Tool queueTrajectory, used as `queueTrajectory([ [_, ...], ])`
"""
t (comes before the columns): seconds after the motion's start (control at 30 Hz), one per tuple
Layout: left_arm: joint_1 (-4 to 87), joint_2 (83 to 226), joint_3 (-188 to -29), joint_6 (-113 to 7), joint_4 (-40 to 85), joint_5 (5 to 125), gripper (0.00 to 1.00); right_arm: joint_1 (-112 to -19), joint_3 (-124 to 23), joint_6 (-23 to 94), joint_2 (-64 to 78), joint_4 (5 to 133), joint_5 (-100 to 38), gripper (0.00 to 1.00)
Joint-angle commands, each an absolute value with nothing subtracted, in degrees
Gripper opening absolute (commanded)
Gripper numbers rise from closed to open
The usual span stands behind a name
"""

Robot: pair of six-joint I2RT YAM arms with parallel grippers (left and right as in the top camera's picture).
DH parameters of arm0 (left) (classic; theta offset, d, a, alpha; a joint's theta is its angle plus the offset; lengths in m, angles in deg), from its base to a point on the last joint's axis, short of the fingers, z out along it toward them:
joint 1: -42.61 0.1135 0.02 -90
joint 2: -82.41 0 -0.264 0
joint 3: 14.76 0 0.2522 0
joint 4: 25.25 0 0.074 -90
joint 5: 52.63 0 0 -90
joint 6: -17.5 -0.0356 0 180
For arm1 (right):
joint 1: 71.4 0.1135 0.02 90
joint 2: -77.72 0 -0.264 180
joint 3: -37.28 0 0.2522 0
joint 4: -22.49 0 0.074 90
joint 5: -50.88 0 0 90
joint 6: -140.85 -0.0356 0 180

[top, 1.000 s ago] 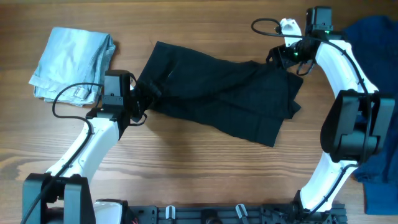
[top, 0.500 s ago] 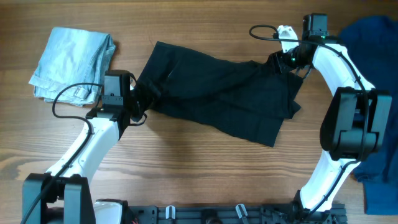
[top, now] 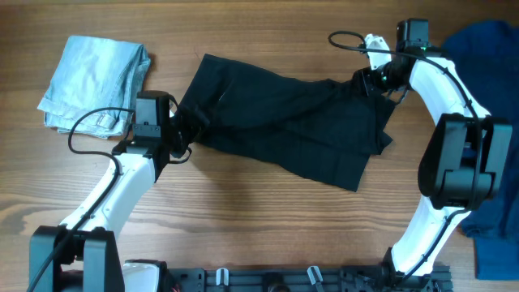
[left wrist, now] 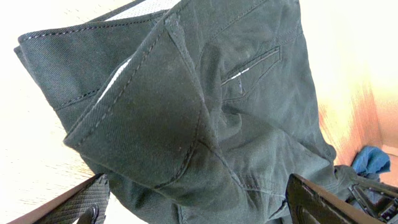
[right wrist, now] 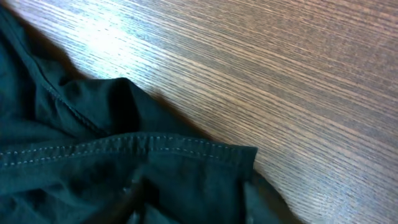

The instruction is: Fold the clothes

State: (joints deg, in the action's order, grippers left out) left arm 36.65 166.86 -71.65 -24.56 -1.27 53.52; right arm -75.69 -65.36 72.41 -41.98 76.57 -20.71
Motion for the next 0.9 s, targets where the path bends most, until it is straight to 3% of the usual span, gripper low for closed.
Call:
queueTrajectory([
  [0.0, 36.3, 167.2, -72.4, -24.0, -1.5, 52.8, 0.90, -76.0, -64.9, 71.4, -42.9, 76.8, -18.4, 0.36],
  [0.03, 36.3, 167.2, -72.4, -24.0, -1.5, 52.8, 0.90, -76.0, -64.9, 71.4, -42.9, 76.9, -17.9, 0.32],
  [0.07, 36.3, 167.2, -72.4, -24.0, -1.5, 52.8, 0.87, -76.0, -64.9, 71.4, -42.9, 77.0, -17.5, 0.22],
  [0.13, 36.3, 167.2, -72.4, -24.0, -1.6, 52.8, 0.75, -76.0, -64.9, 71.3, -42.9, 77.3, -16.6, 0.04],
  [0.2, 36.3, 167.2, -72.4, -24.0, -2.3, 52.8, 0.41, -76.0, -65.0, 70.1, -42.9, 77.4, -16.6, 0.04],
  [0.3, 36.3, 166.6, -72.4, -24.0, -5.1, 53.0, 0.05, -76.1, -65.2, 68.3, -41.7, 78.1, -16.5, 0.04],
  [0.63, 36.3, 164.0, -72.6, -24.1, -8.7, 53.5, 0.04, -76.1, -65.3, 60.7, -30.8, 81.6, -9.3, 0.04],
  [0.87, 36.3, 163.7, -72.8, -24.2, -23.3, 59.3, 0.04, -76.1, -65.3, 59.3, -19.9, 82.6, -11.9, 0.04],
])
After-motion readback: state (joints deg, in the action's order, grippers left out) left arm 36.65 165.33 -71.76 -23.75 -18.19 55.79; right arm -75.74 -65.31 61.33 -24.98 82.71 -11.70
